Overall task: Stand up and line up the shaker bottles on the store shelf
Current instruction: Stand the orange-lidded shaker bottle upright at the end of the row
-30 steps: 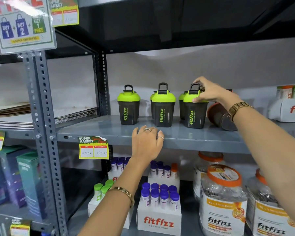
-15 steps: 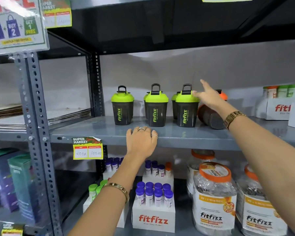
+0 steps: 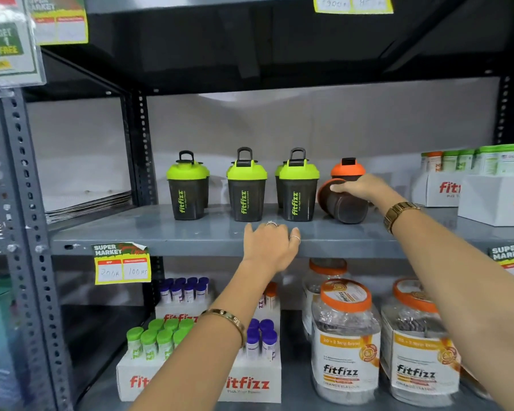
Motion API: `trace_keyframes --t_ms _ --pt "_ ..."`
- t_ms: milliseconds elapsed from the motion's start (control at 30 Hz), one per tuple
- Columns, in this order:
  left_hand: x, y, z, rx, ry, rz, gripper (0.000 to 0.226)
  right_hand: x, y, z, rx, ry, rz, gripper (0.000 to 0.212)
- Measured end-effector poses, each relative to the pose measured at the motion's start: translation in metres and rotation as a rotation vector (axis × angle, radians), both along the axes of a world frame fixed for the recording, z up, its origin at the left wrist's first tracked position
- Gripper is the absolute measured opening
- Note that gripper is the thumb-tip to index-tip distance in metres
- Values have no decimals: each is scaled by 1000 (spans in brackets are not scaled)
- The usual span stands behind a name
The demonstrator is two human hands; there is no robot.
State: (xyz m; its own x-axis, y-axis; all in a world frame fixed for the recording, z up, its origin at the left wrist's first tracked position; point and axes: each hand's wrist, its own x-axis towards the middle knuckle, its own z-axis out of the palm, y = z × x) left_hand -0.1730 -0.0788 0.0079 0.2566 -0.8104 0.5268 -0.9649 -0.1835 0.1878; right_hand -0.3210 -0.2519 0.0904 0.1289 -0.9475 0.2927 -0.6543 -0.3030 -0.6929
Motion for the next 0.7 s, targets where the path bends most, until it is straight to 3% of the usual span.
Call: trace_keyframes --t_ms 100,233,367,700 --pt "-5 -5 0 5 -6 -6 49 3 2 -1 103 -187 11 60" --pt "-4 -5 -2 -26 -32 -16 49 0 4 -5 387 -477 50 49" --pt "-3 -5 -3 -41 -40 -29 49 -7 -5 -5 444 -432 124 56" --pt "0 -7 -4 -40 -34 -32 48 -14 -1 9 538 -240 144 48"
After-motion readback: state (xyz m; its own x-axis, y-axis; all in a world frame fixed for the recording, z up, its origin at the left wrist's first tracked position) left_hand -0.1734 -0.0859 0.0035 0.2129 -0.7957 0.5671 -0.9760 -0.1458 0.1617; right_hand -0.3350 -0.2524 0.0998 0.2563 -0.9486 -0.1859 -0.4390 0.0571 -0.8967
